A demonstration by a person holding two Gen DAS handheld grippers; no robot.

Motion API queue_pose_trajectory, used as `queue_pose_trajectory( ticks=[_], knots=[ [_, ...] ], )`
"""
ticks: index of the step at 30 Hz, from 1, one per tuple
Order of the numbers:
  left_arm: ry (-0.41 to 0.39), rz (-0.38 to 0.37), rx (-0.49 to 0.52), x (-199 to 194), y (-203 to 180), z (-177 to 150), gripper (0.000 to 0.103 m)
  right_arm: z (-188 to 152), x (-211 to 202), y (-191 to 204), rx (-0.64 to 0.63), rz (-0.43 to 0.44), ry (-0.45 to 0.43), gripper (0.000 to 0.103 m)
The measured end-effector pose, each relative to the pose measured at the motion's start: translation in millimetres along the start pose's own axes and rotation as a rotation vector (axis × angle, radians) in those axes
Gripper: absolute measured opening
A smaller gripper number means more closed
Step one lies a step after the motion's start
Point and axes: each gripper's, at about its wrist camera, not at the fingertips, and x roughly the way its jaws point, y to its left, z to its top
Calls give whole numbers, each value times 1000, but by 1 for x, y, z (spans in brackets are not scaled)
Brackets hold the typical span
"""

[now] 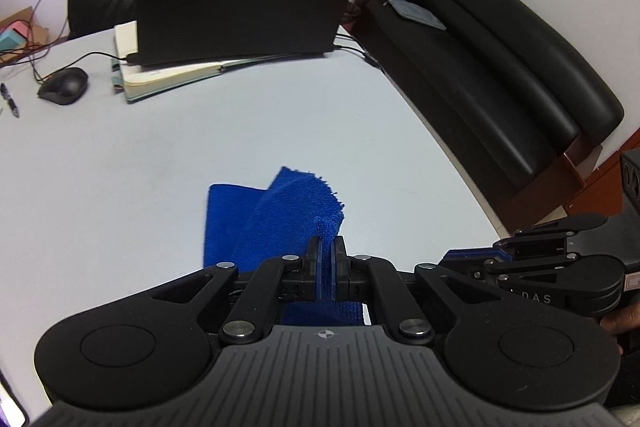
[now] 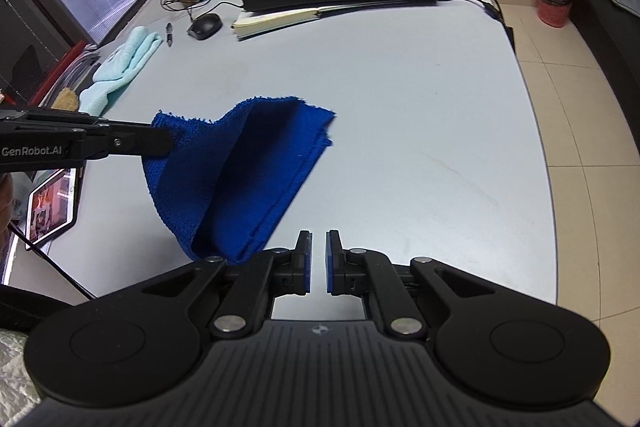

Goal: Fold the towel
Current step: 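Lift the towel with the left gripper while the right gripper grasps another corner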

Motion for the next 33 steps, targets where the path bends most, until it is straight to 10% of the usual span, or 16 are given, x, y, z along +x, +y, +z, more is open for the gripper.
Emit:
queue_pose_trajectory(
  ticks=[33],
  knots=[
    [-95, 129, -85, -75, 60, -26, 4, 43, 83, 23, -204, 0, 77, 31]
  ],
)
